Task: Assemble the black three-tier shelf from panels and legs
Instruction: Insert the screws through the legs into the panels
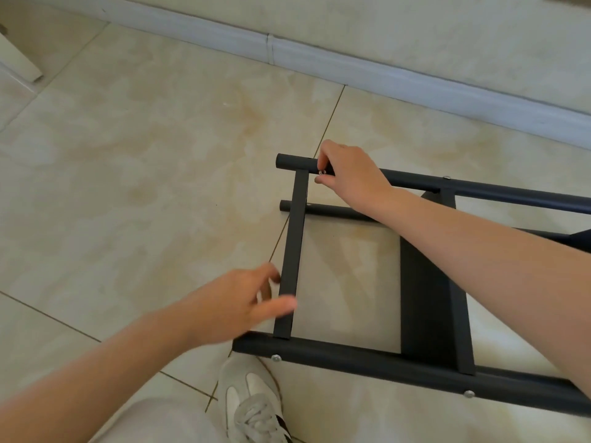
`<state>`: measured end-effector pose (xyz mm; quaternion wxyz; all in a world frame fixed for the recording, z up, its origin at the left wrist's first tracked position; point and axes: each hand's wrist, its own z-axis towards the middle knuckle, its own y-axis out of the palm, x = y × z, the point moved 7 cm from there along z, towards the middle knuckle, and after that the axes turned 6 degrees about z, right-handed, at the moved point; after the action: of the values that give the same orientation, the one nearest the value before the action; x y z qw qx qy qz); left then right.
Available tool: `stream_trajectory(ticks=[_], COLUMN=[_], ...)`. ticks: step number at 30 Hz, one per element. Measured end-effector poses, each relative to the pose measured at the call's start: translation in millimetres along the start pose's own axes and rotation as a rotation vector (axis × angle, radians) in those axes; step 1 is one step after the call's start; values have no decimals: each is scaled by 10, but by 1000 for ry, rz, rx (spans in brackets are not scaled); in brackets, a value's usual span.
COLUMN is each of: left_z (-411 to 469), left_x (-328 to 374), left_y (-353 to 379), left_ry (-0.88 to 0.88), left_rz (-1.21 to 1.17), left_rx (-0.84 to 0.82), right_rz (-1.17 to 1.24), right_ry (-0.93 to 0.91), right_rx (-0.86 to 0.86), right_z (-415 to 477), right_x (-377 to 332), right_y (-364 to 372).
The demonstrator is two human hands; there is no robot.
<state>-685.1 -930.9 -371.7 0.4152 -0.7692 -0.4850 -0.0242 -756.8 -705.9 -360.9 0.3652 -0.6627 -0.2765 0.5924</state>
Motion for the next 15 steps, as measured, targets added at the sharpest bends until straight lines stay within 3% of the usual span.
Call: stream_trajectory(ticks=[4, 7, 15], left_z=[457, 856, 1333], left_x=[57, 103, 162], left_y=[-416, -673, -857], left_ry=[-33, -80, -320], left_rz=[-209, -375, -337], left_rx=[327, 479, 736], right_rz=[36, -2, 85], right_ry=[-53, -77, -112], right_rx=[45, 56, 93], right_z=[-13, -8, -25], right_x=[35, 49, 95], right_y=[-34, -31, 6])
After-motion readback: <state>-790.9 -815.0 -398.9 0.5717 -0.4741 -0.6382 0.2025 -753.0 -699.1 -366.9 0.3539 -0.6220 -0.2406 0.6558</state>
